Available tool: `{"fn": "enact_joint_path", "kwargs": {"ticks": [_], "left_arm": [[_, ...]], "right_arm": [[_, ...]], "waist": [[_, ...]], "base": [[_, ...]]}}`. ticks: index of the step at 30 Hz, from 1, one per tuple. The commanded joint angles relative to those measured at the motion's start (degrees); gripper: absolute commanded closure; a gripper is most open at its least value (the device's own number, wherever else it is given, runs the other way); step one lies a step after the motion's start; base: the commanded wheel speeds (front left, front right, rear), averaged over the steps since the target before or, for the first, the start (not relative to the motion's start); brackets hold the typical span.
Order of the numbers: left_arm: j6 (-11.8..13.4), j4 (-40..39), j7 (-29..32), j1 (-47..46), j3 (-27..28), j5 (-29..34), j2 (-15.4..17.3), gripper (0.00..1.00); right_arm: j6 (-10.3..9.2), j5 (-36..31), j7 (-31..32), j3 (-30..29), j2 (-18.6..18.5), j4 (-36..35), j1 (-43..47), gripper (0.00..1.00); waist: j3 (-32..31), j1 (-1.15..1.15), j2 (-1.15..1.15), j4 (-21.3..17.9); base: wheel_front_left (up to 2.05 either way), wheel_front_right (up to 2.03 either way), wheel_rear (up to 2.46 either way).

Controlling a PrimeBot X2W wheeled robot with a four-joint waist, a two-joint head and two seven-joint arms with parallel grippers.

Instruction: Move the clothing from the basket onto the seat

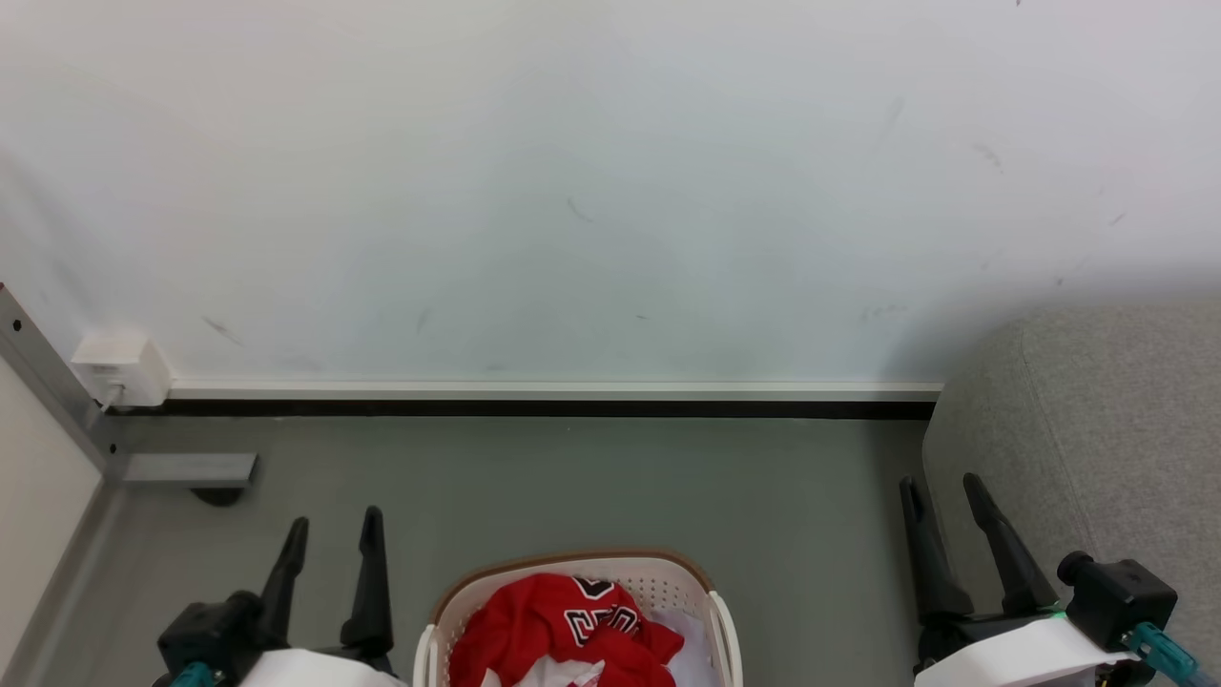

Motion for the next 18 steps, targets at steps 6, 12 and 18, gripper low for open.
{"fn": "enact_joint_path", "kwargs": {"ticks": [6,12,18], "left_arm": [[0.46,0.25,-1.16,0.00,-0.30,4.43,0.65,0.00],[0.55,0.35,-1.93,0.05,-0.52,6.88,0.66,0.00],[0.66,0.58,-2.65,0.08,-0.65,9.25,0.66,0.00]], "right_arm": [[-0.09,-3.26,-1.24,0.51,0.05,0.21,-0.97,0.00],[-0.10,-5.58,-1.97,1.13,0.10,0.55,-1.28,0.00],[-0.10,-7.32,-2.56,1.69,0.11,0.76,-1.48,0.00]], "waist": [[-0.21,0.00,0.00,-0.02],[-0.32,0.00,0.00,-0.07],[-0.48,0.00,0.00,-0.18]], "base": [[0.00,0.00,0.00],[0.00,0.00,0.00],[0.00,0.00,0.00]]}}
